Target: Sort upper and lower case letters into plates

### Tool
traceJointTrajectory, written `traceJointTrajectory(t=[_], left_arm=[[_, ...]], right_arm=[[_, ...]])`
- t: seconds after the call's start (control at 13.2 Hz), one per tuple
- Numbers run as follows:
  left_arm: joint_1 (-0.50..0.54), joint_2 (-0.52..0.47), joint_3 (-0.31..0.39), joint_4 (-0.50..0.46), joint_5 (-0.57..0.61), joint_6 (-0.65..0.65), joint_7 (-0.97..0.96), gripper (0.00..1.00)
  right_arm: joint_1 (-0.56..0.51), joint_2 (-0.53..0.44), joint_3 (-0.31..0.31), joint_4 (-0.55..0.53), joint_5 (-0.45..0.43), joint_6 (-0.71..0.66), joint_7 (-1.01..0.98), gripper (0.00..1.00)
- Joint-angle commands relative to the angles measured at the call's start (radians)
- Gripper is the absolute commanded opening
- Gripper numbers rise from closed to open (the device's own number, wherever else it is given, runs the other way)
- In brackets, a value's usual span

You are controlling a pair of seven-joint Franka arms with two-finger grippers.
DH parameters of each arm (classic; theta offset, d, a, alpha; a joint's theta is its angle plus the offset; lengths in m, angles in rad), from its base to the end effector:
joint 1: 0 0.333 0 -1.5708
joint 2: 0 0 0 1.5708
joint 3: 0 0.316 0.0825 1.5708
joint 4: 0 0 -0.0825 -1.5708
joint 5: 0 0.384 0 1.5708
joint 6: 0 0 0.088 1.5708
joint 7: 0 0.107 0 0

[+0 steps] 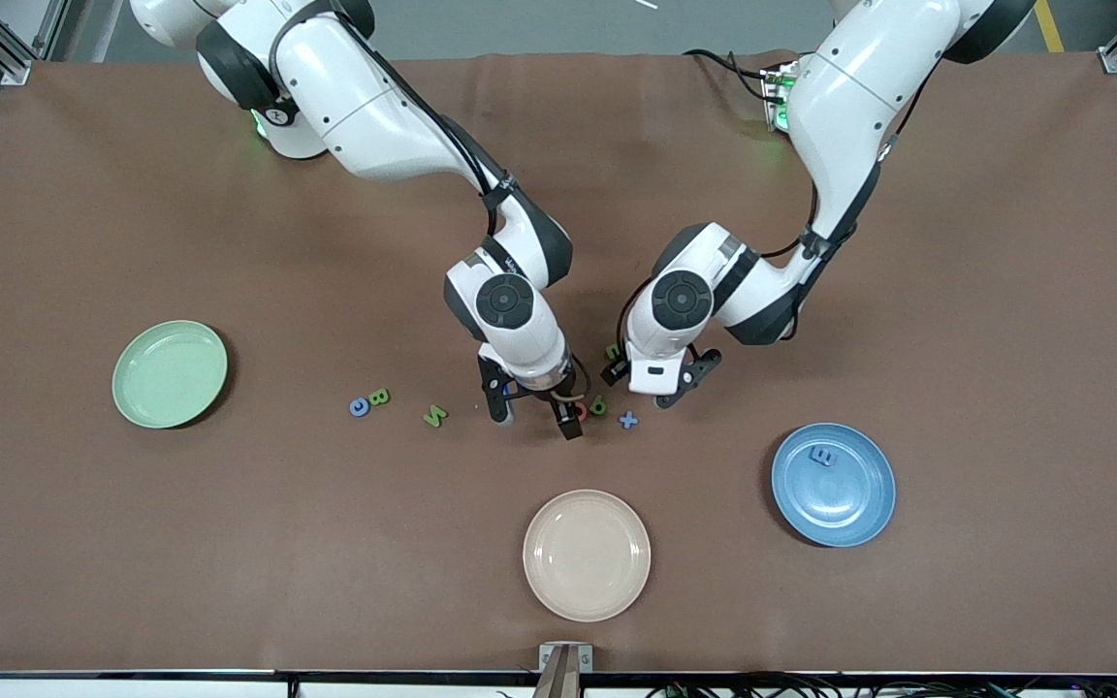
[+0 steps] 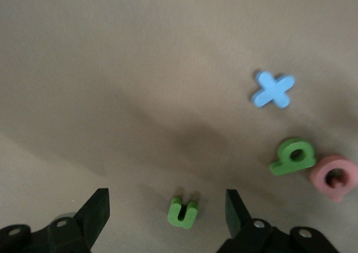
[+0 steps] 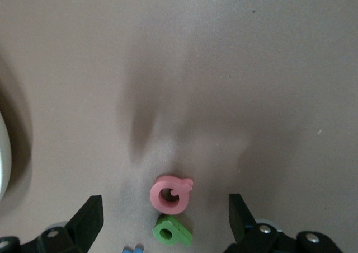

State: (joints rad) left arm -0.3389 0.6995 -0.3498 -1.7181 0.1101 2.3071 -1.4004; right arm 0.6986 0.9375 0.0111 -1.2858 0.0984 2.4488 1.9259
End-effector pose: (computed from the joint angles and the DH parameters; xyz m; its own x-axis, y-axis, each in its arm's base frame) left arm 0.5266 -0.4040 0.1959 0.7514 0.6414 -0.1547 0.6441 -0.7639 -0.0386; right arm 0.5844 0.4990 0.2013 0.2868 -0.9449 -0.1580 -0.9497 -0.2588 -0.1760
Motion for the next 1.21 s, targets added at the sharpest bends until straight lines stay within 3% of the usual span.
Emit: traceJointTrajectory(t=[0.0,0.23,0.76,0.98,1.13], left_arm=[[-0.023,0.000,0.002,-0.009,-0.018,0.015,-0.012,0.82],[-0.042,0.015,0.002,-0.009,-0.033,0.037,-0.016,0.79],[-0.046,0.043,0.003,-0.011,-0.035,0.060,-0.017,0.61],[-0.046,0.043,0.003,-0.011,-0.038,0.060,-0.022,0.37],[-0.045,0.040,0.003,-0.009,-0.040,0.060,-0.022,0.14]], right_arm=[[-0.002,0.027,0.000,0.028,0.004,0.012,0.015,0.97],[0.001,0.047,0.000,0.028,0.013,0.048,0.015,0.90],[0.005,0.070,0.013,0.028,0.035,0.107,0.015,0.83],[0.007,0.070,0.024,0.028,0.058,0.104,0.015,0.81],[0.009,0.070,0.024,0.023,0.060,0.099,0.015,0.77]])
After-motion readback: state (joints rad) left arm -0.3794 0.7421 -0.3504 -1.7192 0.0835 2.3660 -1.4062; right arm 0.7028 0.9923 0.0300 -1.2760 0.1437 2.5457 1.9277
